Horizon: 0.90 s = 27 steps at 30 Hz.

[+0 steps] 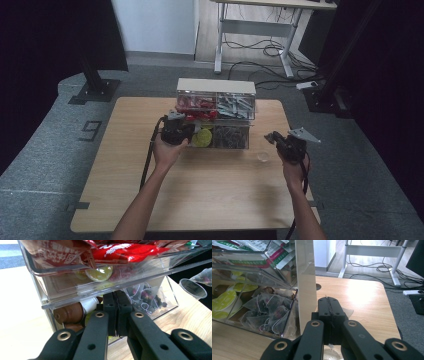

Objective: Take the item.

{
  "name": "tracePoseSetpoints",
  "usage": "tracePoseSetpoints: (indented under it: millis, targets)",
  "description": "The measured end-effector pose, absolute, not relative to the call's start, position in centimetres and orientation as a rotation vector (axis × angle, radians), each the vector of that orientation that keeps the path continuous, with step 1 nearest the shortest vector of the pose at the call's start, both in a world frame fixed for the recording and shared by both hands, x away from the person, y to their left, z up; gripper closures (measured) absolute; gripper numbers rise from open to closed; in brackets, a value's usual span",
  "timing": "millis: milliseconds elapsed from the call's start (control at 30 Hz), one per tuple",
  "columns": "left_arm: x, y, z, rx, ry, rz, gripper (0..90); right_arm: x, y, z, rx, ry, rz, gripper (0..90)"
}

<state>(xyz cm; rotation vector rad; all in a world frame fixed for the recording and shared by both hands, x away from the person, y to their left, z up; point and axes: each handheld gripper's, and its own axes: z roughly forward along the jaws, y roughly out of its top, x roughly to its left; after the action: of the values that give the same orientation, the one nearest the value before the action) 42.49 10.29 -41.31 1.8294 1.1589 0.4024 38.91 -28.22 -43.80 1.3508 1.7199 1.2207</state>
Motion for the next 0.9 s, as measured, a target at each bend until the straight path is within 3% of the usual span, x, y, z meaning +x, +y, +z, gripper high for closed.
tracePoseSetpoints:
  millis: [200,267,467,900]
  targets:
    - [42.5,10.3,-41.3,1.83,1.16,0.403,88.8,38.9,-28.4,-44.0,1.356,1.716,1.212,88.0]
    - [42.5,10.3,-41.3,1.829,1.16,0.403,88.8,38.9,-28.4,-44.0,1.347,1.721,1.207,79.0]
    - [42.5,10.2,-41.4,1.832,1.161,0.405,88.8,38.7,-28.2,-44.2,1.33,1.722,1.181,71.1]
    - [42.5,10.2,-41.4,1.837,1.159,0.403,89.3,37.0,-28.9,-45.4,1.354,1.735,1.267,63.7]
